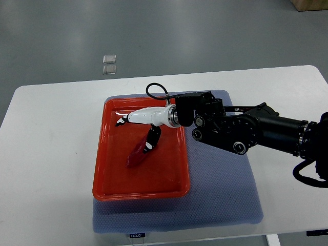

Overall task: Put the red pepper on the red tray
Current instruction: 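Open the right hand to release the pepper into the tray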

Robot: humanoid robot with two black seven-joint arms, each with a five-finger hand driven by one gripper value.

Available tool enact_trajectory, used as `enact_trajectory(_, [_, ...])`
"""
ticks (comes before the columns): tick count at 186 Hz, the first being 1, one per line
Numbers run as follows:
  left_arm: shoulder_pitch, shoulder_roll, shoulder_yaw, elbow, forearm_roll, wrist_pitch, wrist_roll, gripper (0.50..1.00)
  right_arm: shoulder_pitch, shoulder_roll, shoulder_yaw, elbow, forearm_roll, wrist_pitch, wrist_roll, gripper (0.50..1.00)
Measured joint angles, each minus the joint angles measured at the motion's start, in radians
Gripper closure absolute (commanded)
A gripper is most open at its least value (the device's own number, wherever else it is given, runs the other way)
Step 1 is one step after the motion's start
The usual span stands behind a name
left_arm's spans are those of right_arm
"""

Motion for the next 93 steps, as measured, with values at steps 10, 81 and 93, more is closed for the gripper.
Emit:
enact_trajectory(10, [0.000,0.000,0.000,0.000,0.000,0.000,0.000,0.500,0.009,-0.002,0.017,0.000,0.013,0.003,0.000,0.587])
enact_trajectory(81, [0.000,0.000,0.000,0.000,0.000,0.000,0.000,0.500,-0.021,-0.084,0.288,-0.023,0.236,-0.004,0.005,0.587])
enact_trajectory(93, [0.000,0.000,0.000,0.000,0.000,0.000,0.000,0.500,-0.036,-0.108,0.352,-0.024,0.287,-0.004,0.006,0.587])
